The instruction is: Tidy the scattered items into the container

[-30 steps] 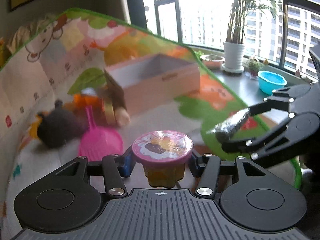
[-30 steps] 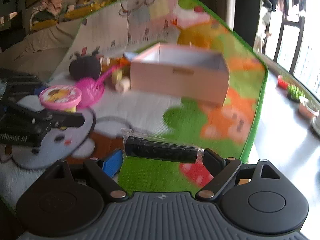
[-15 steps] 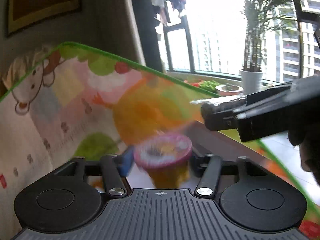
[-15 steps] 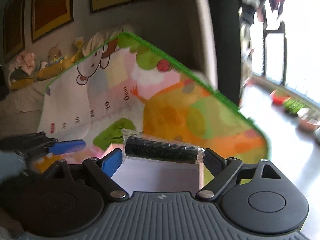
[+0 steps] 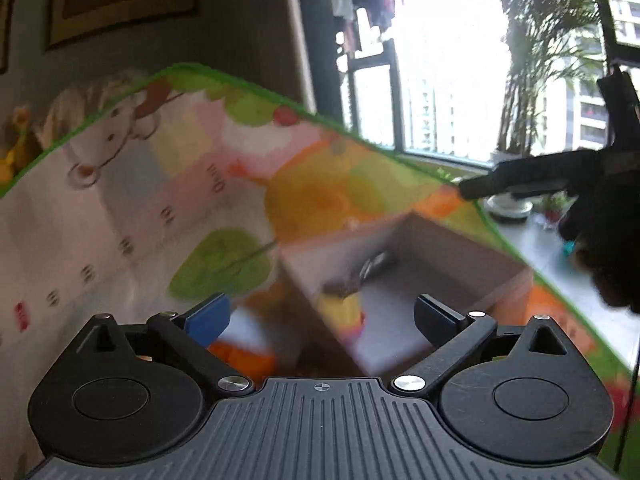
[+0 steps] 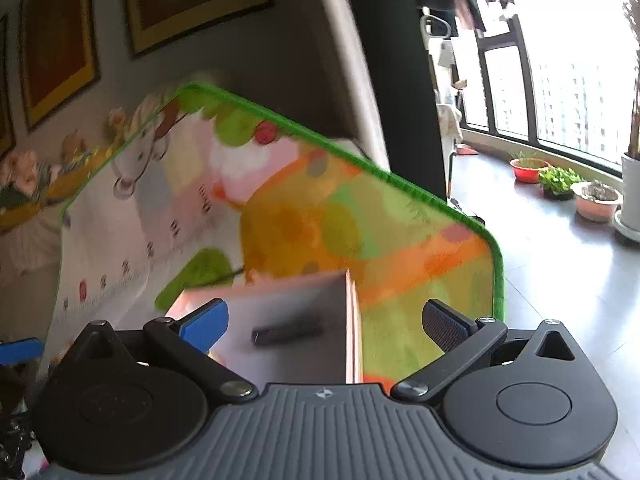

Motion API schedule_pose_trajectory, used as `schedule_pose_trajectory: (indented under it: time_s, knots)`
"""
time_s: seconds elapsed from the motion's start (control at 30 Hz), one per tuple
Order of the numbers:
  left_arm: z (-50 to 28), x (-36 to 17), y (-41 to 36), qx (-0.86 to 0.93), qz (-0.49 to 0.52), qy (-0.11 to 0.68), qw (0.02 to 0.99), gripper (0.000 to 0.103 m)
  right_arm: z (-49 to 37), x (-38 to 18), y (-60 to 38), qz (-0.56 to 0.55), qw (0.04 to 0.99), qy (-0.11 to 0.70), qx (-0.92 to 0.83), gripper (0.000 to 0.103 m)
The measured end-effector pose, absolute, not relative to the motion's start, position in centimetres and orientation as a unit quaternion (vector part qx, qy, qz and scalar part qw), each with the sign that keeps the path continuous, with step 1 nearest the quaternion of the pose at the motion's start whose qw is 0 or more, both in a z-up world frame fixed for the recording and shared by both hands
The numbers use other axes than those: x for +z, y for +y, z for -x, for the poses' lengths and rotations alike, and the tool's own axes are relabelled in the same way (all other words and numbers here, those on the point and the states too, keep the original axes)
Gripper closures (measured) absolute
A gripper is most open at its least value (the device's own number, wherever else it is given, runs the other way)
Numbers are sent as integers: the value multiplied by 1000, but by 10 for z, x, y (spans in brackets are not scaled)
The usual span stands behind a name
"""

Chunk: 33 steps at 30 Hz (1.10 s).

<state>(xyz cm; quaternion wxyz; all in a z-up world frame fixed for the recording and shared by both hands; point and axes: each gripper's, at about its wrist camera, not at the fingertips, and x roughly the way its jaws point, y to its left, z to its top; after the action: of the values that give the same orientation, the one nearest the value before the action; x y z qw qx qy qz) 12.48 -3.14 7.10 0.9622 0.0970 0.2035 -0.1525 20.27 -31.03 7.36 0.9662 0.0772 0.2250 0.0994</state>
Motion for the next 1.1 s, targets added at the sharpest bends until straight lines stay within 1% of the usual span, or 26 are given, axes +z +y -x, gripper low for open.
schedule_pose_trajectory:
  time_s: [0.2, 0.37, 0.4, 0.47, 0.53, 0.63, 0.7, 0.73, 0.77, 0.8, 0.83, 0.87, 0.9, 0.93, 0.97, 1.1]
  knots:
    - [-73, 41, 7, -84, -65, 260, 960, 1, -145, 73, -253, 2, 968, 206, 144, 0]
    - [-37, 22, 40, -32, -27, 288, 957, 1, -116, 60, -191, 36, 941, 243, 232, 1]
    - [-32, 19, 46, -27, -18, 291, 956, 1, -114, 56, -180, 45, 937, 250, 241, 3]
    - [-23, 14, 56, -19, -2, 295, 955, 1, -112, 49, -158, 67, 926, 268, 256, 24]
    - [-19, 11, 64, -16, 12, 292, 956, 1, -112, 41, -141, 81, 922, 280, 253, 34]
    - [-15, 11, 73, -21, 39, 280, 959, 1, -115, 30, -125, 88, 927, 287, 225, 36]
    - [-16, 9, 76, -27, 53, 280, 958, 1, -124, 22, -123, 79, 927, 305, 201, 42]
    - [-17, 9, 78, -29, 61, 280, 958, 1, -129, 17, -122, 73, 926, 318, 191, 47]
    - [-17, 8, 80, -30, 69, 278, 958, 1, -133, 12, -122, 67, 924, 328, 186, 48]
    - [-17, 7, 81, -32, 76, 277, 957, 1, -135, 8, -121, 62, 921, 337, 185, 53]
    - [-17, 7, 82, -35, 83, 276, 957, 1, -138, 4, -121, 58, 919, 344, 184, 60]
    - [-18, 6, 84, -37, 88, 277, 956, 1, -140, 1, -122, 54, 918, 349, 183, 65]
    - [-18, 6, 85, -40, 94, 278, 955, 1, -140, 0, -123, 51, 919, 347, 182, 67]
    - [-19, 5, 86, -41, 98, 280, 954, 1, -140, 0, -123, 49, 920, 343, 185, 76]
    - [-19, 5, 87, -41, 102, 282, 953, 1, -140, 1, -123, 47, 919, 344, 188, 78]
    - [-19, 4, 87, -38, 108, 284, 952, 1, -131, 6, -129, 51, 916, 345, 199, 78]
